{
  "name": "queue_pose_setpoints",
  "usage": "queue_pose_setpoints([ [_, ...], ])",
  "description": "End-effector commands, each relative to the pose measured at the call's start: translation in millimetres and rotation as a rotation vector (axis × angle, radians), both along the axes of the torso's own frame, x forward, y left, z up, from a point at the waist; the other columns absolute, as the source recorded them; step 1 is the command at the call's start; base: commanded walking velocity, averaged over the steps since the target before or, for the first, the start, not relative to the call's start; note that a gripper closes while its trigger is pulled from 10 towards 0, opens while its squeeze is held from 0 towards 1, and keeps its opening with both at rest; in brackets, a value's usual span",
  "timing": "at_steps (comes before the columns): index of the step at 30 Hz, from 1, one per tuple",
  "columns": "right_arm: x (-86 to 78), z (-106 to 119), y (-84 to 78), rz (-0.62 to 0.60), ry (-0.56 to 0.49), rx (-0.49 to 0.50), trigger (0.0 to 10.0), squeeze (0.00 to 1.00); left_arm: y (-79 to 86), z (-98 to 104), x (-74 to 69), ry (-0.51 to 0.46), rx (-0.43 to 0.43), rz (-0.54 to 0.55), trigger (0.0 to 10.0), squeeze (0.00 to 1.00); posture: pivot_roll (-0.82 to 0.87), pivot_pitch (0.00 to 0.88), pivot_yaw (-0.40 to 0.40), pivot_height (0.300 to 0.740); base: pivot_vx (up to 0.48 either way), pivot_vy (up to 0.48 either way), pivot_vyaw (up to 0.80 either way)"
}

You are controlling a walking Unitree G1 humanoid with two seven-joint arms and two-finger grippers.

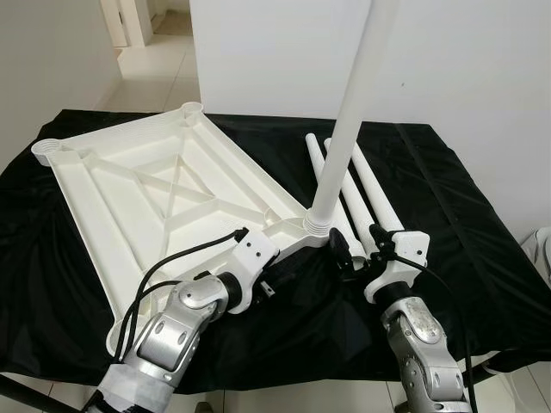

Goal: Building children table

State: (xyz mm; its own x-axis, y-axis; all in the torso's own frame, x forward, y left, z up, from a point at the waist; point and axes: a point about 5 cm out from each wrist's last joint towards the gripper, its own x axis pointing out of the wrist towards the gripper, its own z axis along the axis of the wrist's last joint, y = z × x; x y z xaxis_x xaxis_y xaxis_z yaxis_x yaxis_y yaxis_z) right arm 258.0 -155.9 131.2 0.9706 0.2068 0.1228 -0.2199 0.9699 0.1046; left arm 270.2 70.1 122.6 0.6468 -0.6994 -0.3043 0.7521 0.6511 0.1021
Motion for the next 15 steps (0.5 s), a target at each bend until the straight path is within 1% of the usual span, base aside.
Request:
queue_pose_setpoints([
  [1, 0.9, -0.7, -0.5, -0.012, 0.001, 0.001, 10.0, 0.0, 14.0, -7.7, 10.0, -0.01, 0.045, 0.223, 10.0, 0.0, 0.04, 0.0, -0.007, 0.74, 0.0, 0.0, 0.0],
  [2, 0.9, -0.7, -0.5, -0.012, 0.001, 0.001, 10.0, 0.0, 14.0, -7.7, 10.0, -0.01, 0.045, 0.223, 10.0, 0.0, 0.04, 0.0, -0.007, 0.74, 0.0, 0.0, 0.0],
  [4, 1.6, -0.9, -2.3, -0.02, 0.001, 0.001, 10.0, 0.0, 10.4, 2.0, 10.5, -0.037, -0.027, 0.203, 10.0, 0.0, 0.04, 0.0, -0.007, 0.74, 0.0, 0.0, 0.0],
  [5, 1.6, -0.9, -2.3, -0.02, 0.001, 0.001, 10.0, 0.0, 10.4, 2.0, 10.5, -0.037, -0.027, 0.203, 10.0, 0.0, 0.04, 0.0, -0.007, 0.74, 0.0, 0.0, 0.0],
  [7, 2.0, -1.5, -3.0, -0.024, 0.002, 0.0, 10.0, 0.0, 7.7, 7.8, 9.3, -0.049, -0.069, 0.184, 10.0, 0.0, 0.04, 0.0, -0.009, 0.74, 0.0, 0.0, 0.0],
  [11, 3.1, -1.2, -2.5, -0.025, 0.002, -0.002, 10.0, 0.0, 8.7, 5.6, 9.7, -0.05, -0.056, 0.191, 10.0, 0.0, 0.05, 0.0, -0.013, 0.74, 0.0, 0.0, 0.0],
  [13, 4.9, -0.6, -1.5, -0.022, 0.001, -0.004, 10.0, 0.0, 11.6, 0.3, 10.7, -0.027, -0.033, 0.217, 10.0, 0.0, 0.05, 0.0, -0.014, 0.74, 0.0, 0.0, 0.0],
  [14, 5.8, -0.3, -1.3, -0.021, 0.001, -0.005, 10.0, 0.0, 13.5, -4.1, 11.1, -0.008, -0.003, 0.228, 10.0, 0.0, 0.05, 0.0, -0.018, 0.74, 0.0, 0.0, 0.0],
  [15, 5.8, -0.3, -1.3, -0.021, 0.001, -0.005, 10.0, 0.0, 13.5, -4.1, 11.1, -0.008, -0.003, 0.228, 10.0, 0.0, 0.05, 0.0, -0.018, 0.74, 0.0, 0.0, 0.0],
])
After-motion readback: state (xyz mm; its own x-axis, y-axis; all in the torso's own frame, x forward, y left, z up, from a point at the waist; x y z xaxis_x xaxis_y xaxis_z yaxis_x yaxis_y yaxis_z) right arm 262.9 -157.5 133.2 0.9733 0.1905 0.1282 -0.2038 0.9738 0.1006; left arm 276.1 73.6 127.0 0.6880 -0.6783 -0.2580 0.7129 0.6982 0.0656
